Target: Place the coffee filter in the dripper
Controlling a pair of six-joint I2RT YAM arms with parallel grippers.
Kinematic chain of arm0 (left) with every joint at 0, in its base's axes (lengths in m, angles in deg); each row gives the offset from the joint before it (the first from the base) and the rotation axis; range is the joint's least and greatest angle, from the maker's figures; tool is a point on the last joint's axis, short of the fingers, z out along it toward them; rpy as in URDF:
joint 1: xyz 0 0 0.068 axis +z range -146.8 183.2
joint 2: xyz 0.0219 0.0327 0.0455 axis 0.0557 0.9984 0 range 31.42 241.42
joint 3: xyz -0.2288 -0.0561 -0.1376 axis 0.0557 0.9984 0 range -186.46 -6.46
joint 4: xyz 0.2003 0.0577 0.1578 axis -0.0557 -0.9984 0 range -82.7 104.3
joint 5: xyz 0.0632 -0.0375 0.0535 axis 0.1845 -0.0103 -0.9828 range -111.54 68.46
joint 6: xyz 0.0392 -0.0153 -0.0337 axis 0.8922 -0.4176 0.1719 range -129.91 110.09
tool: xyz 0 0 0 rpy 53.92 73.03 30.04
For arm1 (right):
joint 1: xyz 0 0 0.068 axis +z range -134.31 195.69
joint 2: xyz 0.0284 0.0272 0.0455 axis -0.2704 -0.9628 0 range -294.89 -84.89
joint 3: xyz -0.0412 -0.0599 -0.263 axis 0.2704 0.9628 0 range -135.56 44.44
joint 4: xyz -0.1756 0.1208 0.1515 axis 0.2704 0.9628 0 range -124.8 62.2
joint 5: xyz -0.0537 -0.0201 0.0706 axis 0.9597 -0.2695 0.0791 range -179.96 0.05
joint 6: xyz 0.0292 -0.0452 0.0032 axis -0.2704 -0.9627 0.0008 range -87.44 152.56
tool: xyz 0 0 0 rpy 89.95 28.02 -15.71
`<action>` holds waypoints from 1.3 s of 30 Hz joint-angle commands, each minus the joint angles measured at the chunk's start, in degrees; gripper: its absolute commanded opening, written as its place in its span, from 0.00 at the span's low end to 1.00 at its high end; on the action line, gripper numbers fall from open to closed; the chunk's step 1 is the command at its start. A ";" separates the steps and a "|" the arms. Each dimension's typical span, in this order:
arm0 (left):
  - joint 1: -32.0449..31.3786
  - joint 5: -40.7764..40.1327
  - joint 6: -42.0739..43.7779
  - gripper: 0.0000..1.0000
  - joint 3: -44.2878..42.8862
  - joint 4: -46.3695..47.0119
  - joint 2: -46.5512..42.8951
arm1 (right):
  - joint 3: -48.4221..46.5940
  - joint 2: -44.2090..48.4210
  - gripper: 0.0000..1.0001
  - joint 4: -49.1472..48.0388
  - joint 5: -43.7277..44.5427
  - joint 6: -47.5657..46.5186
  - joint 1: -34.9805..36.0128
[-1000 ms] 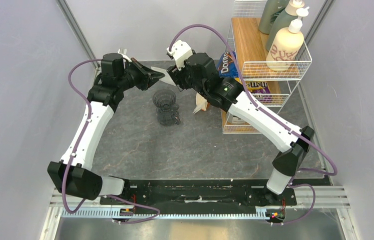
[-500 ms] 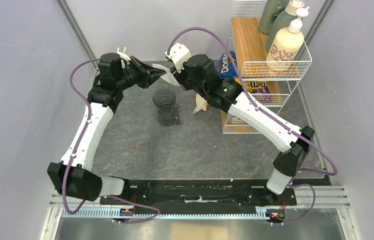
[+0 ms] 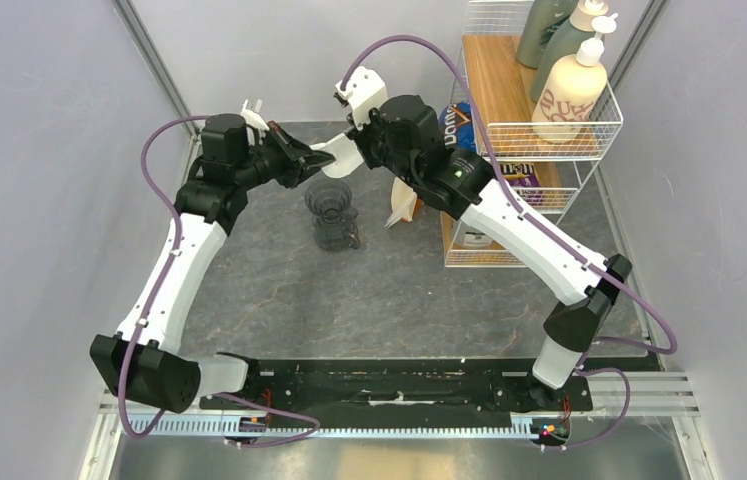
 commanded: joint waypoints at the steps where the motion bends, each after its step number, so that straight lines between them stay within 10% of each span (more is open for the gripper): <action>1: -1.36 -2.73 6.71 0.02 -2.12 -4.10 -1.16 | -3.24 -0.17 0.00 -0.34 -2.60 3.61 -0.03; 5: -2.29 -3.88 8.18 0.04 -3.14 -4.38 -1.18 | -3.22 -0.68 0.00 1.56 -2.37 4.41 0.27; 11: -1.96 -9.09 14.67 0.58 -3.36 -6.54 -4.78 | -3.82 -0.94 0.00 3.36 1.51 3.12 0.38; 17: 3.22 -7.36 31.33 0.84 -2.96 -6.77 -9.56 | -2.27 1.16 0.00 4.41 0.77 1.45 0.34; 25: 4.56 7.91 56.82 0.88 -9.80 -9.09 -8.30 | 0.57 3.55 0.00 4.54 -3.59 -0.52 0.36; 39: 4.03 6.17 61.43 0.88 -17.20 -14.29 -2.02 | 2.00 4.64 0.00 2.76 -7.12 -4.25 1.92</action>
